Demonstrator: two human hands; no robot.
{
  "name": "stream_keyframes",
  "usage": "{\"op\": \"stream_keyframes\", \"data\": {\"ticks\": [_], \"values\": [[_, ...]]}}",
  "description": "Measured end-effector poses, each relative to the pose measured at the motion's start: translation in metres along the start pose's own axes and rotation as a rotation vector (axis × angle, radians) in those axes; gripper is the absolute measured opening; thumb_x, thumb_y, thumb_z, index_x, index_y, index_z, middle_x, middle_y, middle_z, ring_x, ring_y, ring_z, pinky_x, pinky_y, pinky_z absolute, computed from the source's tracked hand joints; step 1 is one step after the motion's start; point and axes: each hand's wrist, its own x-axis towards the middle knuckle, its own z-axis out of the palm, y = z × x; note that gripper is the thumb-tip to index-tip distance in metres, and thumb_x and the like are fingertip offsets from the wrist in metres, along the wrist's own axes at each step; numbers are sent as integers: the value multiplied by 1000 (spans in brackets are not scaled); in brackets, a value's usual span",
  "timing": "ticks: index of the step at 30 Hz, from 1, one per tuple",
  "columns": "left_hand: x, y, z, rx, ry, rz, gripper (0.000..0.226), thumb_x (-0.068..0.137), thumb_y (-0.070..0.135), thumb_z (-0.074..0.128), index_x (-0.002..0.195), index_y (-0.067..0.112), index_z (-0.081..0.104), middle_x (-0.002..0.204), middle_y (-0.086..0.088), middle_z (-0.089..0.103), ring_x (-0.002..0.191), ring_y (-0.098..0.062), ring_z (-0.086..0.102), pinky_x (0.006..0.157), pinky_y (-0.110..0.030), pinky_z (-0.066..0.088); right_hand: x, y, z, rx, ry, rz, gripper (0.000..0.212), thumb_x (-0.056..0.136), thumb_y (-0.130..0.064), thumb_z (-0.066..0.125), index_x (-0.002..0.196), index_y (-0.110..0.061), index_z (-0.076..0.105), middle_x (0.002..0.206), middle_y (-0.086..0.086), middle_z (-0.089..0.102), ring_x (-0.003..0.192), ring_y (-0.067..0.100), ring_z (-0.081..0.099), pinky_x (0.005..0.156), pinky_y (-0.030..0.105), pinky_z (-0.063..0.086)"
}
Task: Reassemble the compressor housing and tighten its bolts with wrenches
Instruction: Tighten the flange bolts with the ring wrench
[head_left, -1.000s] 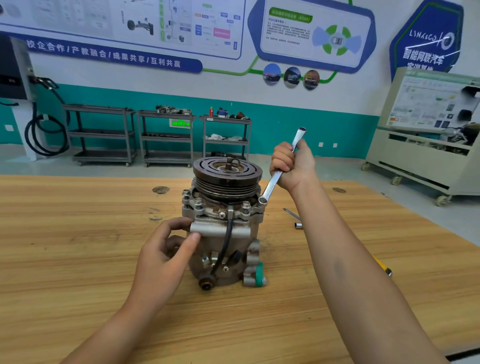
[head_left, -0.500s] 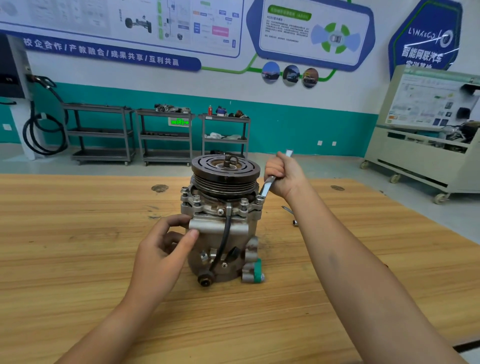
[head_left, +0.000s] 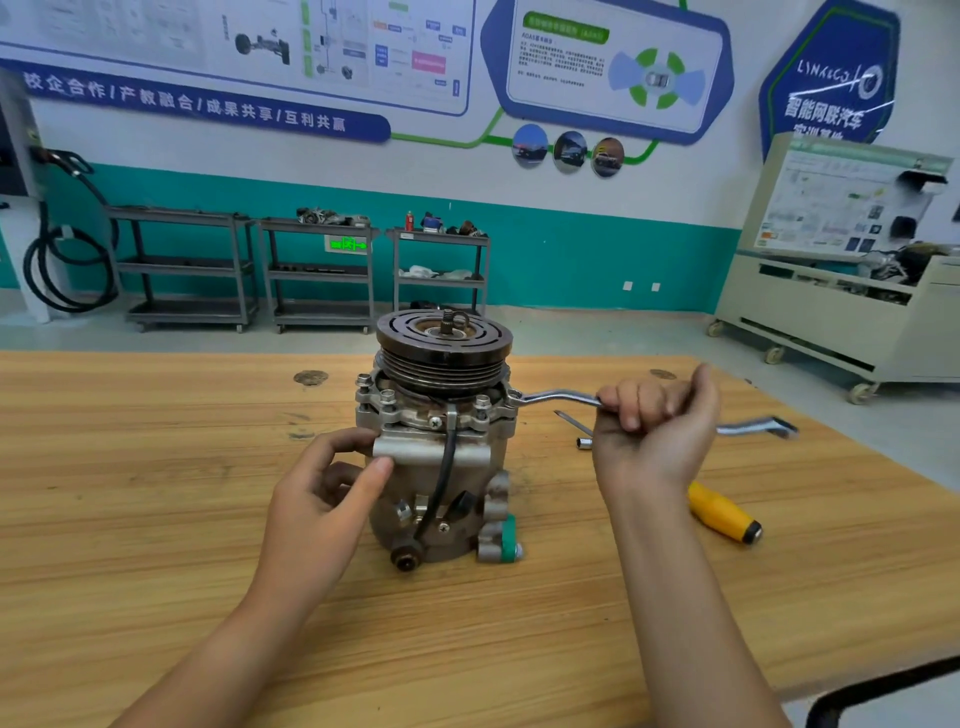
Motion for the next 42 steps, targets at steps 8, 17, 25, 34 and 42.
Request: {"op": "stream_keyframes", "data": {"ticks": [8, 17, 25, 34, 42], "values": [[0, -1, 0, -6, -2, -4, 22, 83, 9, 64, 92, 29, 62, 75, -10, 67, 69, -17, 64, 74, -49, 52, -76, 43, -7, -701, -521, -720, 40, 88, -20, 45, 49, -12, 41, 49, 0, 36, 48, 17, 34, 50, 32, 33], [4, 1, -1, 68, -31, 43, 15, 78, 24, 68, 88, 30, 59, 78, 19, 66, 69, 4, 60, 58, -10, 45, -78, 87, 27, -1103, -658, -1192, 50, 93, -13, 50, 45, -7, 41, 43, 7, 37, 45, 19, 32, 48, 35, 32], [0, 1, -2, 2, -7, -28, 25, 85, 8, 63, 90, 32, 62, 74, -9, 68, 72, -16, 65, 80, -52, 50, -35, -22, 89, -105, -286, -449, 39, 97, -31, 37, 61, -17, 35, 40, -11, 24, 34, 7, 20, 39, 16, 22], [1, 1, -1, 19, -1, -22, 23, 84, 8, 64, 90, 30, 63, 78, -4, 68, 73, -20, 65, 79, -56, 50, 59, 3, 47, -95, 82, 402, 45, 101, -38, 30, 60, -18, 29, 33, -7, 18, 23, 7, 15, 27, 14, 11], [2, -1, 0, 27, 17, -7, 23, 82, 5, 64, 90, 27, 63, 75, -12, 67, 72, -29, 63, 74, -53, 50, 76, 27, 45, -190, 70, 642, 43, 99, -21, 34, 57, -19, 26, 32, -6, 19, 21, 8, 18, 24, 16, 14]]}}
